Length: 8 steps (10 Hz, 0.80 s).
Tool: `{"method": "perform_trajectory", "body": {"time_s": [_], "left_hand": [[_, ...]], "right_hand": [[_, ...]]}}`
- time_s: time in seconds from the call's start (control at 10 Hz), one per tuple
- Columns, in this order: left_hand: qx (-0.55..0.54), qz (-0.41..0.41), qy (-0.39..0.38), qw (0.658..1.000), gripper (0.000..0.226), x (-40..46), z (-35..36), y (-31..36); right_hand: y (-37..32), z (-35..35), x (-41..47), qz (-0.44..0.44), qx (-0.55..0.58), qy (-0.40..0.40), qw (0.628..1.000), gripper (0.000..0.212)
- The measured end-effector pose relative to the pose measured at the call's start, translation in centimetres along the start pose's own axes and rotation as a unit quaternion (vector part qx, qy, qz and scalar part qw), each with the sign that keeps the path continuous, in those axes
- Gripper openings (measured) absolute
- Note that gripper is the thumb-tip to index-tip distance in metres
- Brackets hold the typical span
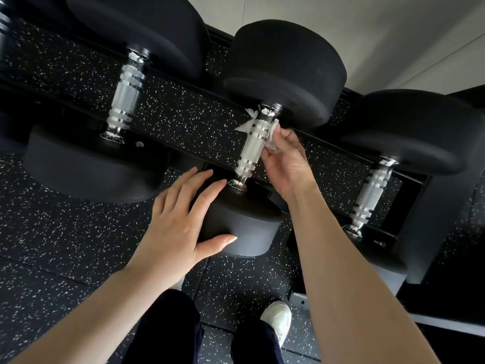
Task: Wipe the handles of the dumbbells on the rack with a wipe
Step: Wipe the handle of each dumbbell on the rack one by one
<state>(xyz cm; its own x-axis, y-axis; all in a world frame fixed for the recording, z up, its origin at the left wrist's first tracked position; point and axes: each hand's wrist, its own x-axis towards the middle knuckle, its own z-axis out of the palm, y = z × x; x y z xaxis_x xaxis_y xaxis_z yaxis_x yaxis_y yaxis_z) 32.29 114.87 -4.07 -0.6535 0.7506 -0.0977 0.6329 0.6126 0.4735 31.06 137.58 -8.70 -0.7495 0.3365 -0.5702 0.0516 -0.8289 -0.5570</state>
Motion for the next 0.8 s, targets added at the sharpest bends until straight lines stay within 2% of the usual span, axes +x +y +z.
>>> {"method": "perform_trajectory", "body": {"time_s": [0.3,0.5,0.7,0.8], "left_hand": [[0.001,0.002,0.002,1.0,0.072,0.0,0.0,0.0],[0.0,0.0,0.004,1.0,0.073,0.0,0.1,0.0],[0.005,-0.001,0.002,1.0,0.073,0.0,0.1,0.0],[0.003,-0.005,0.0,1.0,0.072,0.0,0.1,0.0]], "right_hand": [[0.3,-0.6,-0.9,0.021,0.019,-0.014,1.0,0.027],[1.0,-1.8,-2.1,0.049,-0.114,-0.048,0.991,0.026],[0.5,-1.2,-3.2,0.086,-0.167,-0.027,0.982,0.029],[0.3,-0.8,-4.1,0.102,-0.245,-0.014,0.964,0.027]]}}
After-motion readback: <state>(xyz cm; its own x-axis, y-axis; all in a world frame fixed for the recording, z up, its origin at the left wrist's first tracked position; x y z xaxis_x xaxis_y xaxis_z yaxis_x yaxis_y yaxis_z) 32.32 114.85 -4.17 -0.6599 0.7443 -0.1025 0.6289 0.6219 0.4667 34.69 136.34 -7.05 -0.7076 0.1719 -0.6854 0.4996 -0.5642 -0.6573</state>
